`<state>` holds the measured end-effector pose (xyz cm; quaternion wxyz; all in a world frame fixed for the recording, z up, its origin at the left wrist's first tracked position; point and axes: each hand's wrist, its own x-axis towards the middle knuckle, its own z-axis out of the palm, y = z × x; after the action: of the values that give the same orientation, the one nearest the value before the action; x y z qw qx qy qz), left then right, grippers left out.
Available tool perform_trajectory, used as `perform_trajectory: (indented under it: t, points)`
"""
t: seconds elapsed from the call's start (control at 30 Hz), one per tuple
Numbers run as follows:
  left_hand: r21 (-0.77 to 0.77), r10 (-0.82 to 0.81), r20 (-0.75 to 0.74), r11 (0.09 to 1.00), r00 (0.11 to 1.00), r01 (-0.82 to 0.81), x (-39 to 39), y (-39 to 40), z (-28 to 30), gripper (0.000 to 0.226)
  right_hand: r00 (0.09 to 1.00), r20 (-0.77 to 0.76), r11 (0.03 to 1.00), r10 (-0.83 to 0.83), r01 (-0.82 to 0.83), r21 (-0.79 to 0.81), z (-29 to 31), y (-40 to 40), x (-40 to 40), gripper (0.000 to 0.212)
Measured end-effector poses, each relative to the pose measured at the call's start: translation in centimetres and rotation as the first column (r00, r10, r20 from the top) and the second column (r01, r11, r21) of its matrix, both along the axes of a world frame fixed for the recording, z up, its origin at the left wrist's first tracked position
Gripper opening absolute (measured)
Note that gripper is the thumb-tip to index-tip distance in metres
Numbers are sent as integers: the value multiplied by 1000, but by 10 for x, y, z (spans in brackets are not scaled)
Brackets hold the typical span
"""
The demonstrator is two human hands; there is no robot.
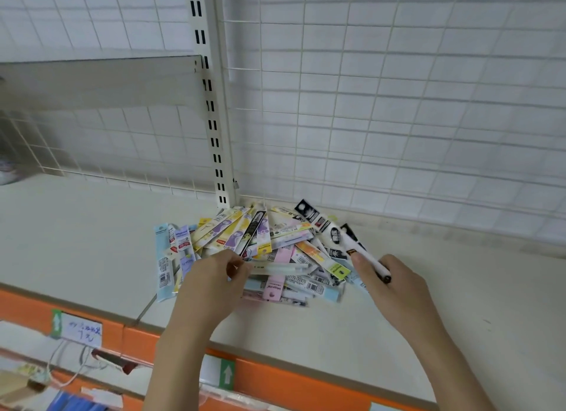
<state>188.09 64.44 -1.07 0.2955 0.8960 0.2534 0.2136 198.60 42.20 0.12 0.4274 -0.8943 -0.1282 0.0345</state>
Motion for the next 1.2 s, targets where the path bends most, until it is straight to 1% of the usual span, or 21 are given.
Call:
perform_trajectory:
  t: [0.1,0.23,0.33,0.43,0.53,0.63,0.7,0.77,0.83,0.9,0.97,1.0,1.03,1.07,1.1,1.13,1.2]
  points:
    - [4,23,-7,1000,1000,-23,8,5,4,18,999,42,999,26,-24,-49,-2,0,4,48]
    - [55,68,-46,996,997,-66,31,18,13,22,995,81,998,66,-66,4,-3,-4,8,39]
    - [84,78,-118,994,990,-69,55,28,19,25,993,69,995,94,-97,36,-4,-8,12,28]
    - [140,85,-198,988,977,-57,75,34,23,27,989,74,992,124,-126,25,-2,-11,14,17]
    - [162,80,-317,986,945,-29,88,37,24,32,992,30,992,122,-122,10,1,-13,13,15]
    - [155,78,-405,988,911,-15,97,38,21,44,993,12,993,116,-116,-14,-1,-15,13,15]
    - [169,73,-456,986,887,6,97,36,21,38,995,13,995,98,-98,-20,-4,-16,14,15]
    - [160,72,-459,987,885,2,98,35,21,24,997,-7,996,80,-80,-40,-6,-16,15,14]
    - [136,52,-476,991,878,15,98,35,24,20,998,-39,998,53,-55,-42,-9,-15,18,13]
    - [136,47,-473,991,880,20,97,35,29,8,999,-41,998,30,-32,-49,-9,-15,17,16]
    - [75,51,-467,997,883,-18,96,37,35,26,1000,-25,999,9,-11,-52,-9,-15,16,17]
    - [21,39,-458,999,888,-33,96,39,37,30,1000,-7,996,23,-23,-83,-7,-14,12,16]
    - [-28,26,-433,999,901,-42,98,43,38,27,1000,-16,997,-9,8,-71,-5,-13,9,14]
    - [-98,9,-395,994,919,-52,99,46,41,20,999,27,997,-33,35,-70,-3,-12,8,10]
    - [-162,-2,-350,985,937,-59,99,48,43,14,998,24,997,-61,62,-35,0,-11,5,15]
    - [-218,-10,-308,974,951,-60,98,48,46,13,997,77,998,-25,29,-54,-1,-11,2,25]
    - [-263,-38,-248,964,968,-29,95,49,51,19,999,42,997,27,-24,-68,6,-11,-1,19]
